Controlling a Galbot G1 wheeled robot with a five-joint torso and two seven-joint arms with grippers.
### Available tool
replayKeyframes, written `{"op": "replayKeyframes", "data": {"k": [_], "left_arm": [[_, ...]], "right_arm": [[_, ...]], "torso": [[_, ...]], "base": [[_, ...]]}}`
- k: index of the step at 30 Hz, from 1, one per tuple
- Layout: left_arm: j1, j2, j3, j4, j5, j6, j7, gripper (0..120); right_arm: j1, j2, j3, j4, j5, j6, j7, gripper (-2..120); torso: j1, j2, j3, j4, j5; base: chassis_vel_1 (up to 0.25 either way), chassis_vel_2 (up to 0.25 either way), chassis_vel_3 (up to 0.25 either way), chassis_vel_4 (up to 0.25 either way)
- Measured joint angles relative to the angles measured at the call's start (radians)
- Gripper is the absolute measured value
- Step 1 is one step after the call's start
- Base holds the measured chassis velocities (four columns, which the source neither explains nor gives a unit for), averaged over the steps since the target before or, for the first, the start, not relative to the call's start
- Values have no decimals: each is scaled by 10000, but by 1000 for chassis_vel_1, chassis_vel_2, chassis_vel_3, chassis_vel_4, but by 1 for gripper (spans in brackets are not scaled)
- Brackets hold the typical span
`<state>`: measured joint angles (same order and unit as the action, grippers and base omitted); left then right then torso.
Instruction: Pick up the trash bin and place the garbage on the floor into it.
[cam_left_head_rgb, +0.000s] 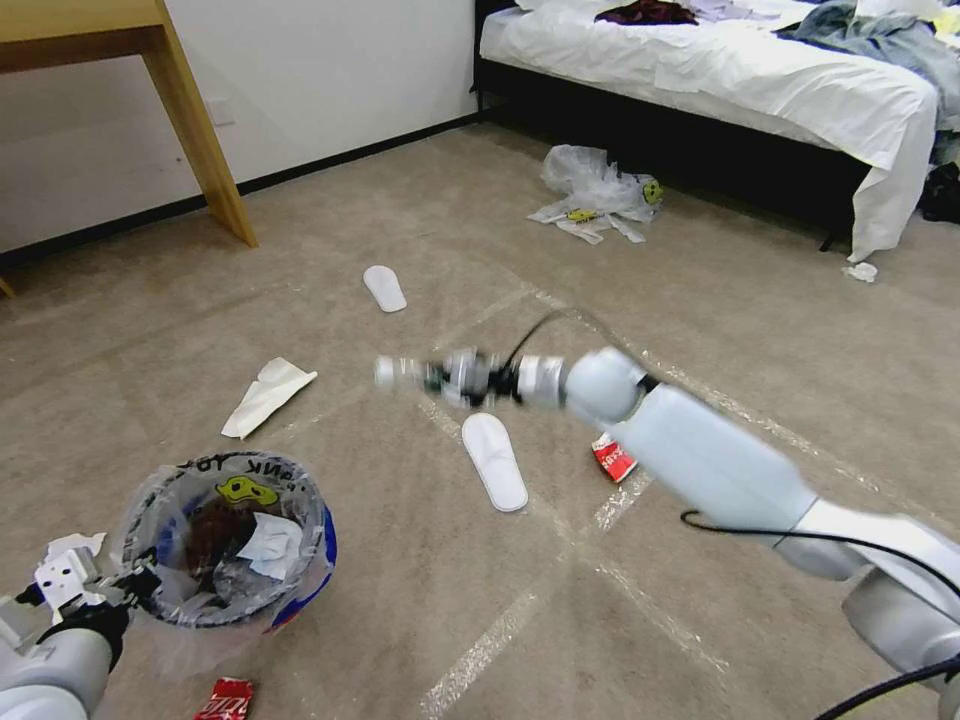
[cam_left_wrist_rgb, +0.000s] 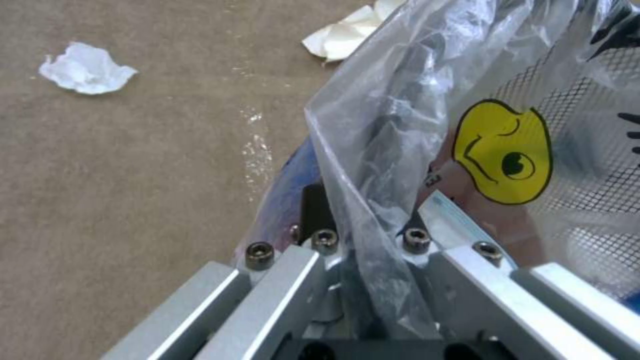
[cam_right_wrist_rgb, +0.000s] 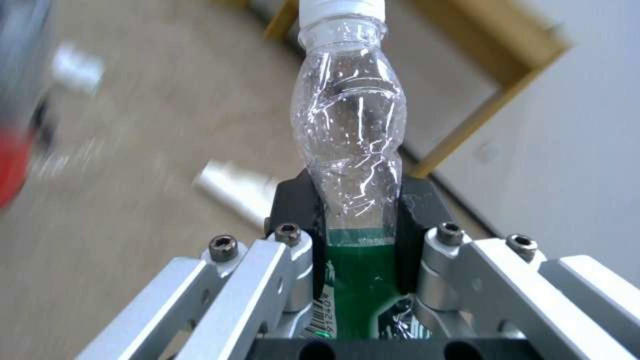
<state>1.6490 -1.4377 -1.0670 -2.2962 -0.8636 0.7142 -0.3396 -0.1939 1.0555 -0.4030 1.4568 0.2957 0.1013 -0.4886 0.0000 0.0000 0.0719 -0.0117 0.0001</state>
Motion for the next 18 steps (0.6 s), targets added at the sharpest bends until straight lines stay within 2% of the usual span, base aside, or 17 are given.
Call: {"op": "replayKeyframes", "data": {"k": [1, 3, 4, 9, 10, 14, 18], "left_arm": [[0, 0, 0, 0, 0, 0, 0, 1], [18, 32, 72, -75, -69, 32, -23, 1], [18, 32, 72, -75, -69, 32, -23, 1], [68, 64, 122, -226, -167, 79, -51, 1], [68, 64, 122, -226, -167, 79, -51, 1], [119, 69, 156, -306, -210, 90, -54, 1], [102, 76, 174, -318, -234, 100, -60, 1]], "right_arm": [[0, 0, 0, 0, 0, 0, 0, 17], [135, -128, 74, 731, 1192, -282, 498, 17], [135, -128, 74, 731, 1192, -282, 498, 17], [381, 14, -313, 2136, 3165, -655, 1465, 17], [381, 14, -313, 2136, 3165, -655, 1465, 17], [657, 586, -1033, 2773, 4836, -658, 2163, 17], [747, 1065, -1549, 2837, 5520, -461, 2518, 17]], "torso": [[0, 0, 0, 0, 0], [0, 0, 0, 1, 0], [0, 0, 0, 1, 0], [0, 0, 0, 1, -1], [0, 0, 0, 1, -1], [0, 0, -1, 4, -3], [0, 0, 0, 4, -4]], "base": [[0, 0, 0, 0], [0, 0, 0, 0], [0, 0, 0, 0], [0, 0, 0, 0], [0, 0, 0, 0], [0, 0, 0, 0], [0, 0, 0, 0]]}}
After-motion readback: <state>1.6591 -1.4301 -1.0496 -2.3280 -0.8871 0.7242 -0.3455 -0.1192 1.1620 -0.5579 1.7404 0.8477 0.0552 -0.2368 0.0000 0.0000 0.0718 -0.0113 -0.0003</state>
